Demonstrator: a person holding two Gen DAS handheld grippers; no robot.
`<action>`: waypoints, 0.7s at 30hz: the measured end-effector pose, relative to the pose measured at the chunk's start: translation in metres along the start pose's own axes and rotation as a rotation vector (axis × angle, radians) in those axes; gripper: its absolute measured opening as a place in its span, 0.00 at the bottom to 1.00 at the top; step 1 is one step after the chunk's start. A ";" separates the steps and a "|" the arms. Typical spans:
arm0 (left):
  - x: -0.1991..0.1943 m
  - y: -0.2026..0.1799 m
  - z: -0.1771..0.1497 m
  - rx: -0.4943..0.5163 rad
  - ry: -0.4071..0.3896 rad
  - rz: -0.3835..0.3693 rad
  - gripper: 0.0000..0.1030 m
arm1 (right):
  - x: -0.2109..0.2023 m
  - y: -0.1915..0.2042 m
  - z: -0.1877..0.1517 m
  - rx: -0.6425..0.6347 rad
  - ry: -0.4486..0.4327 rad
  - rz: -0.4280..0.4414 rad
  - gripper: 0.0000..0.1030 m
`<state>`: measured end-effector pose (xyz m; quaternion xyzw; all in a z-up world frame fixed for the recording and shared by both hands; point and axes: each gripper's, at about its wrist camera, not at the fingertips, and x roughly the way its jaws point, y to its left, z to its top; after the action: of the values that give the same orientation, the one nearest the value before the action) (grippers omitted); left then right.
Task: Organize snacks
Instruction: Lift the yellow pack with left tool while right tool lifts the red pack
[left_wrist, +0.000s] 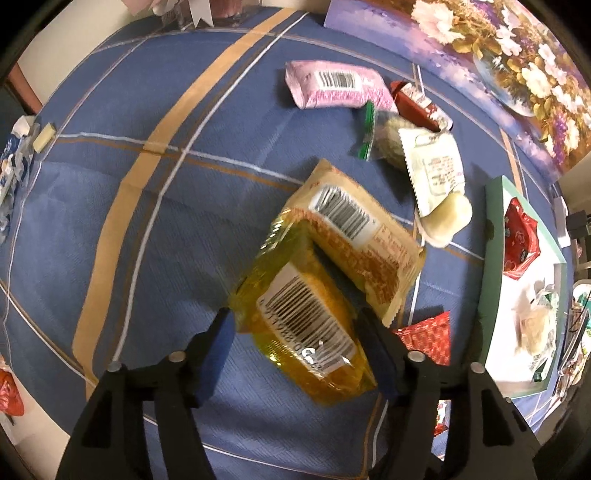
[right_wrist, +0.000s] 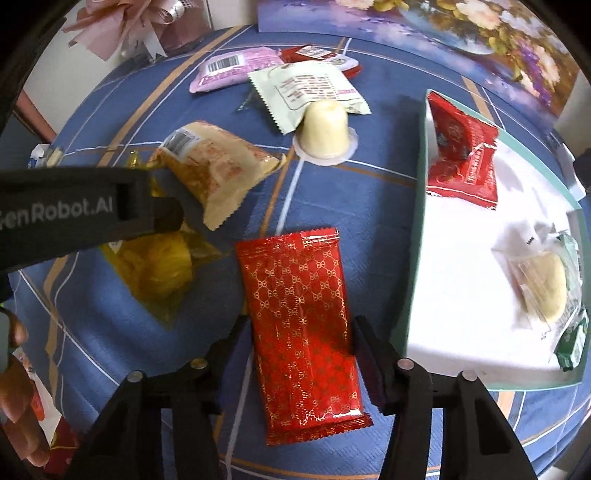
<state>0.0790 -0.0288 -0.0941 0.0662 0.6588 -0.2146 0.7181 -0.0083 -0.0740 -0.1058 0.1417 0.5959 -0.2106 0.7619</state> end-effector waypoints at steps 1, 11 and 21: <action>0.002 -0.002 -0.002 0.001 -0.001 0.003 0.70 | -0.001 -0.003 0.000 0.006 0.000 0.003 0.52; -0.006 -0.007 -0.012 -0.014 -0.027 -0.035 0.52 | -0.023 -0.021 0.001 0.040 -0.039 0.048 0.47; -0.036 -0.009 -0.010 -0.065 -0.106 -0.063 0.49 | -0.064 -0.046 -0.007 0.064 -0.116 0.100 0.45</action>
<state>0.0647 -0.0256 -0.0588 0.0108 0.6281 -0.2188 0.7467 -0.0492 -0.1009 -0.0436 0.1831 0.5360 -0.1989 0.7998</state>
